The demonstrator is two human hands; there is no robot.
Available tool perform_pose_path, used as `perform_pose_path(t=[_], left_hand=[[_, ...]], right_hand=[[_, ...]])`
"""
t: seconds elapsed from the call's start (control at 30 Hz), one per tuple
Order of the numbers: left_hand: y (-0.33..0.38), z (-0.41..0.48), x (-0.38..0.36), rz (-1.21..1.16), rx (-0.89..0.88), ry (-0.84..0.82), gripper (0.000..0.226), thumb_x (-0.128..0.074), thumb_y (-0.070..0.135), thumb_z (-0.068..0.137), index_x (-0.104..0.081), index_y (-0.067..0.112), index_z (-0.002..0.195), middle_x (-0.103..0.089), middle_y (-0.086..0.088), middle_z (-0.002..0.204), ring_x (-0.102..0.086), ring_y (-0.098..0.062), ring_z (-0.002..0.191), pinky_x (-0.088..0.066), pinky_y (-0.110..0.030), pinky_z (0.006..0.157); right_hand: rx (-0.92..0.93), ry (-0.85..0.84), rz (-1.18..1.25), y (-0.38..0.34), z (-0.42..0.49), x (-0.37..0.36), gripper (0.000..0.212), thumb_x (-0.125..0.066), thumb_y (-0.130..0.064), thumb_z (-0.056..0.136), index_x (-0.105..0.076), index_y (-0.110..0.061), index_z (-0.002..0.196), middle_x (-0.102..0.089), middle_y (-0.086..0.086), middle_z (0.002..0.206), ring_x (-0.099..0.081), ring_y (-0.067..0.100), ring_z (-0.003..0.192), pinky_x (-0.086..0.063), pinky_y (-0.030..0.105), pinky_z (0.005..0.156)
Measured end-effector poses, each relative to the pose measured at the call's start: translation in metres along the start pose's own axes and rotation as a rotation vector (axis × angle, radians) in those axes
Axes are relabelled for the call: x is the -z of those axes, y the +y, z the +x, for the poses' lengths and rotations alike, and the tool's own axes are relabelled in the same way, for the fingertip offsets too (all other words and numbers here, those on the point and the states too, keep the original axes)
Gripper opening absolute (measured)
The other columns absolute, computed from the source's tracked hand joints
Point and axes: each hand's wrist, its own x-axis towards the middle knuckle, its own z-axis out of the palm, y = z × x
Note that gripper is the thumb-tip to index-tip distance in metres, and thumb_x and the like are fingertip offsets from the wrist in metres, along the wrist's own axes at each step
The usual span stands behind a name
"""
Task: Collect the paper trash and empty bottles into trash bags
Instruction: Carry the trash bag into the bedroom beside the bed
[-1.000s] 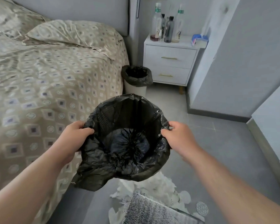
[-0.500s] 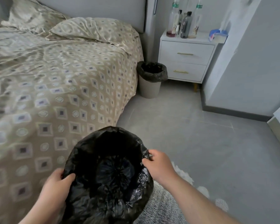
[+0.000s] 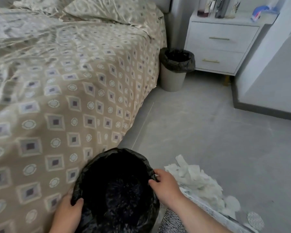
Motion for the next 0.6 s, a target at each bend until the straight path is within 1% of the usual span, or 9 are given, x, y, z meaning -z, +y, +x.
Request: perform_pose_path(t=[0.07,0.1,0.17,0.27,0.4,0.47,0.53,0.6], left_hand=[[-0.006,0.005,-0.002,0.055,-0.011,0.003,0.036,-0.061,0.005,0.086,-0.058,-0.005,0.121,-0.058,-0.024,0.125,-0.049,-0.035,0.122,-0.034,-0.041,0.106],[-0.009,0.008,-0.004,0.065,-0.02,0.003,0.037,-0.061,0.005,0.086,-0.057,-0.005,0.122,-0.057,-0.025,0.127,-0.049,-0.035,0.123,-0.034,-0.041,0.107],[-0.01,0.006,-0.005,0.058,-0.012,-0.019,0.036,-0.058,0.007,0.088,-0.057,-0.004,0.123,-0.056,-0.025,0.127,-0.049,-0.035,0.123,-0.035,-0.041,0.105],[-0.011,0.006,-0.009,0.025,0.026,-0.048,0.04,-0.054,0.01,0.092,-0.051,-0.004,0.129,-0.052,-0.022,0.134,-0.046,-0.034,0.127,-0.032,-0.038,0.106],[-0.012,0.007,-0.015,-0.025,0.08,-0.077,0.031,-0.049,0.014,0.096,-0.055,-0.008,0.117,-0.055,-0.024,0.127,-0.049,-0.034,0.12,-0.035,-0.038,0.098],[-0.013,0.009,-0.017,-0.039,0.099,-0.098,0.03,-0.048,0.015,0.097,-0.055,-0.009,0.112,-0.056,-0.026,0.122,-0.05,-0.034,0.117,-0.036,-0.039,0.098],[-0.015,0.008,-0.02,-0.025,0.098,-0.109,0.032,-0.047,0.016,0.097,-0.054,-0.01,0.114,-0.055,-0.026,0.124,-0.049,-0.034,0.119,-0.035,-0.038,0.098],[-0.013,0.003,-0.022,-0.002,0.087,-0.099,0.03,-0.047,0.017,0.097,-0.054,-0.009,0.111,-0.054,-0.025,0.122,-0.048,-0.034,0.119,-0.034,-0.036,0.093]], right_hand=[[-0.005,-0.008,-0.015,0.005,0.003,-0.003,0.024,-0.058,-0.014,0.086,-0.066,-0.03,0.101,-0.072,-0.008,0.096,-0.067,0.004,0.087,-0.054,0.023,0.079],[-0.006,-0.002,-0.033,0.008,0.005,-0.005,0.024,-0.058,-0.015,0.085,-0.066,-0.029,0.102,-0.072,-0.008,0.095,-0.067,0.005,0.087,-0.054,0.024,0.08],[-0.018,0.0,-0.053,0.012,0.007,-0.007,0.024,-0.058,-0.018,0.083,-0.067,-0.029,0.103,-0.073,-0.008,0.095,-0.068,0.006,0.088,-0.055,0.028,0.082],[-0.029,0.003,-0.045,0.013,0.009,-0.009,0.022,-0.057,-0.018,0.084,-0.067,-0.031,0.099,-0.072,-0.01,0.094,-0.067,0.004,0.088,-0.054,0.028,0.084],[-0.045,0.021,-0.035,0.013,0.012,-0.009,0.021,-0.056,-0.019,0.085,-0.069,-0.026,0.099,-0.072,-0.009,0.091,-0.067,0.007,0.086,-0.054,0.027,0.079],[-0.049,0.035,-0.04,0.014,0.012,-0.008,0.018,-0.056,-0.02,0.086,-0.07,-0.024,0.096,-0.072,-0.008,0.089,-0.067,0.009,0.084,-0.053,0.027,0.077],[-0.047,0.04,-0.047,0.013,0.012,-0.007,0.016,-0.055,-0.021,0.088,-0.07,-0.022,0.094,-0.072,-0.007,0.088,-0.066,0.01,0.084,-0.052,0.027,0.076],[-0.04,0.041,-0.056,0.012,0.012,-0.005,0.015,-0.055,-0.022,0.089,-0.07,-0.022,0.092,-0.072,-0.005,0.088,-0.066,0.012,0.085,-0.05,0.026,0.076]])
